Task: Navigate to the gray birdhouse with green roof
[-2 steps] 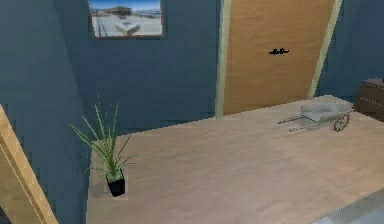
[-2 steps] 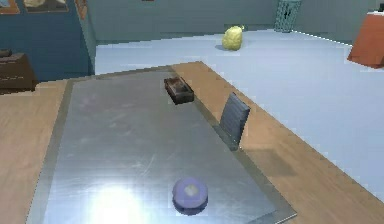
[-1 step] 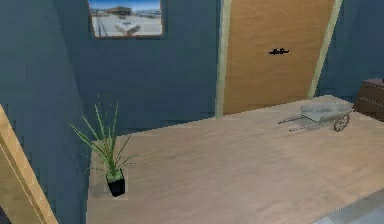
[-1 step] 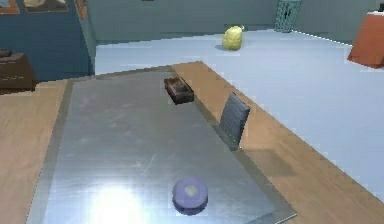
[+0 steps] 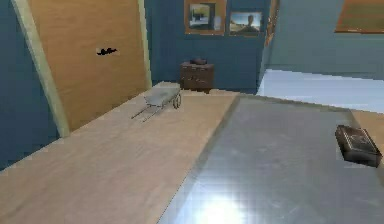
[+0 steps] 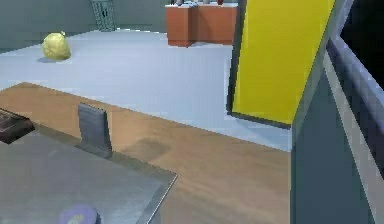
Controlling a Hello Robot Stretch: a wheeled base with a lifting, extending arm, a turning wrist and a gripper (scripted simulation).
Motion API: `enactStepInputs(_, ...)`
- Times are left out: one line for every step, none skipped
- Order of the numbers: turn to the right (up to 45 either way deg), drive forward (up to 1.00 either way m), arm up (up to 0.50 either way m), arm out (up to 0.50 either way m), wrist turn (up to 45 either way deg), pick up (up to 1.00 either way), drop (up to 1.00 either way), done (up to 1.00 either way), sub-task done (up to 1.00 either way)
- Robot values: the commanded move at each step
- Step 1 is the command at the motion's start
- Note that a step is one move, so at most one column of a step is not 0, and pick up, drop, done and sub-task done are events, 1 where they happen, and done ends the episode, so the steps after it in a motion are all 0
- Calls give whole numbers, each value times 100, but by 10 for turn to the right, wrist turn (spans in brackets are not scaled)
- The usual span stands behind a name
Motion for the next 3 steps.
enactStepInputs(-450, 0, 0, 0, 0, 0, 0, 0, 0)
enactStepInputs(-450, 0, 0, 0, 0, 0, 0, 0, 0)
enactStepInputs(-150, 0, 0, 0, 0, 0, 0, 0, 0)
